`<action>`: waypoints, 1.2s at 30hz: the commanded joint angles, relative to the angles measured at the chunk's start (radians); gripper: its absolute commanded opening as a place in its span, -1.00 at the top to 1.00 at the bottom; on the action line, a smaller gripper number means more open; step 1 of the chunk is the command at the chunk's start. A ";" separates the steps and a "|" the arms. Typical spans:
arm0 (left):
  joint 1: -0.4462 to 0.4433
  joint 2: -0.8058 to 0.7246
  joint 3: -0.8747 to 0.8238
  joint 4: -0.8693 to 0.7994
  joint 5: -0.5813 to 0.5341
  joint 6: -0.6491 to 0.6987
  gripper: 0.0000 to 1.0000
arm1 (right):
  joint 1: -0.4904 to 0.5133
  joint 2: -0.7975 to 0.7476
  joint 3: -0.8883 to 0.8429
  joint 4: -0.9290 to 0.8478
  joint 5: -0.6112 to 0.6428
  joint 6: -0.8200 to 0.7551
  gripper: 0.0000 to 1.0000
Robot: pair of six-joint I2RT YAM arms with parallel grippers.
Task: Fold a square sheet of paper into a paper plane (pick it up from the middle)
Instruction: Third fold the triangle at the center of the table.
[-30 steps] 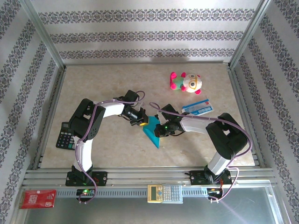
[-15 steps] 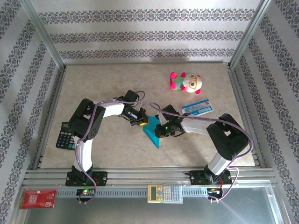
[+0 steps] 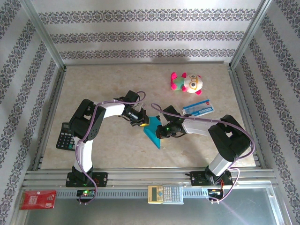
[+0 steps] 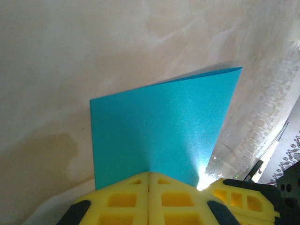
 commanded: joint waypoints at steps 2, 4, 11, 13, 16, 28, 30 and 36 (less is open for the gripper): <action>-0.017 0.046 -0.016 -0.047 -0.054 0.019 0.83 | -0.003 0.003 -0.013 -0.053 0.030 -0.010 1.00; -0.017 0.046 -0.016 -0.047 -0.054 0.019 0.83 | -0.003 0.012 -0.009 -0.053 0.035 -0.009 1.00; -0.017 0.045 -0.013 -0.047 -0.051 0.017 0.82 | -0.003 0.044 -0.006 -0.073 0.060 -0.004 1.00; -0.016 0.045 -0.007 -0.047 -0.048 0.014 0.82 | -0.004 0.050 -0.006 -0.083 0.071 -0.003 1.00; -0.017 0.042 0.009 -0.050 -0.042 0.007 0.77 | -0.004 0.057 -0.008 -0.091 0.071 0.002 1.00; 0.001 -0.060 0.099 -0.091 -0.066 -0.018 0.48 | -0.004 0.061 -0.029 -0.076 0.064 0.019 1.00; 0.009 -0.105 0.066 -0.071 -0.076 -0.034 0.46 | -0.003 0.061 -0.031 -0.072 0.062 0.022 1.00; -0.002 -0.273 -0.162 0.125 -0.046 -0.191 0.84 | -0.004 0.065 -0.033 -0.060 0.059 0.028 1.00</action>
